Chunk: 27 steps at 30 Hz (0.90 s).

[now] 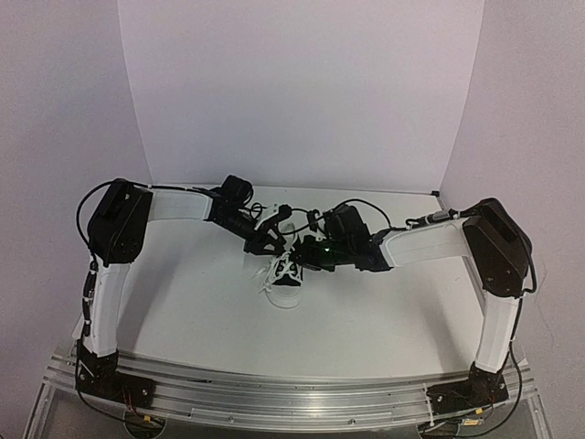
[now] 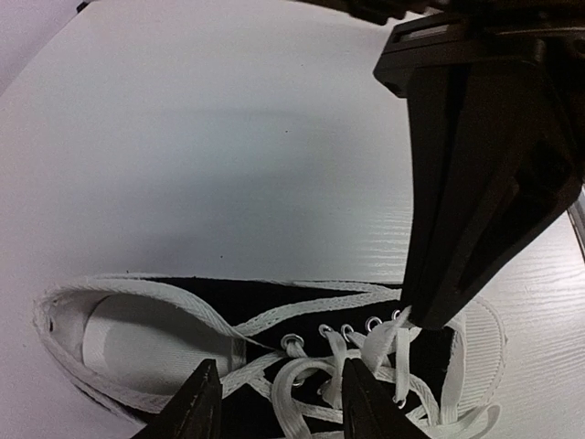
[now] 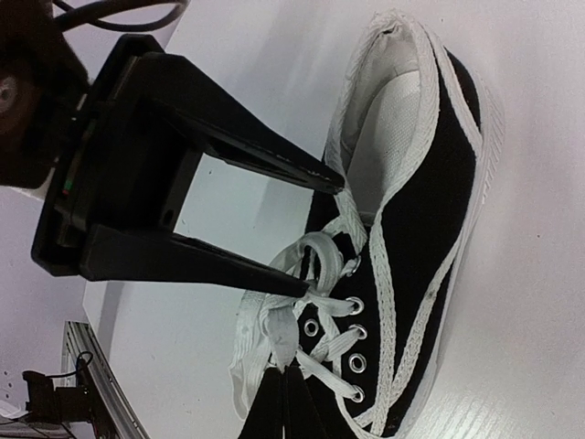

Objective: Tie the shoes

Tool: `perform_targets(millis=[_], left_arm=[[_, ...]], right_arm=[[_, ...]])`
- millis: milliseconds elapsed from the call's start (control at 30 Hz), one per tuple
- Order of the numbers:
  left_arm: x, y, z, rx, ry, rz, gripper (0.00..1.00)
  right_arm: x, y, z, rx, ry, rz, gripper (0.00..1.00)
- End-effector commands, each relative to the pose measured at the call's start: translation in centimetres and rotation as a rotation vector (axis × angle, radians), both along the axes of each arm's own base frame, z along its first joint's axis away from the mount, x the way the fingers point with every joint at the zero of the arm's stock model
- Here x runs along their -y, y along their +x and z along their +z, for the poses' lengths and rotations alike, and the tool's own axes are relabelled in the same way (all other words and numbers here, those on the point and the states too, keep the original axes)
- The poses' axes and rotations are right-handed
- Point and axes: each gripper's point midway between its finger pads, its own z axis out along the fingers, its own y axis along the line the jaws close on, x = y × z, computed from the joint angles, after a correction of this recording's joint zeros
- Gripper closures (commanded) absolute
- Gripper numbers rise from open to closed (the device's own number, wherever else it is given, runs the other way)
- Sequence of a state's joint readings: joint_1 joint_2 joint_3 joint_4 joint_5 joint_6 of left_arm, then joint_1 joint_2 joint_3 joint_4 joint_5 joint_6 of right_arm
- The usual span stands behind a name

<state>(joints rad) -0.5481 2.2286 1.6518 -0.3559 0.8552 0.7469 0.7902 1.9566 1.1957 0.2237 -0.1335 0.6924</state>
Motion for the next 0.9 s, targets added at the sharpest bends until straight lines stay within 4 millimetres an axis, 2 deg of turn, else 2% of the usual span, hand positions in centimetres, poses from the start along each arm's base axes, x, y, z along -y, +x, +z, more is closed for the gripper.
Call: perform_targets(millis=[0,200,300,567,667,733,867], left_arm=[[0.2,1.6,0.3,0.008,-0.003,0.036,0.62],[-0.8,-0.2,1.1,-0.034,-0.023,-0.019,0.56],[-1.2,-0.4,1.0,-0.025,-0.016,-0.02,0.55],[-1.4,0.4,0.1,-0.033,0.023,-0.007,0.79],[-1.5,0.2,0.2,-0.034,0.031,-0.017,0.97],[-1.4,0.2,0.9,-0.032,0.024,-0.016,1.0],[-1.2,0.1,2.6,-0.039,0.005,-0.003,1.0]], right_arm=[[-0.6,0.4,0.4,0.017,0.019,0.017,1.0],[-0.6,0.5,0.3,0.018,0.018,0.016,1.0],[-0.8,0.5,0.3,0.018,0.019,0.02,1.0],[-0.9,0.6,0.5,0.024,0.021,0.023,1.0],[-0.9,0.7,0.6,0.026,0.022,0.022,1.0],[-1.0,0.7,0.7,0.028,0.024,0.023,1.0],[-1.4,1.0,1.1,0.033,0.036,0.028,1.0]])
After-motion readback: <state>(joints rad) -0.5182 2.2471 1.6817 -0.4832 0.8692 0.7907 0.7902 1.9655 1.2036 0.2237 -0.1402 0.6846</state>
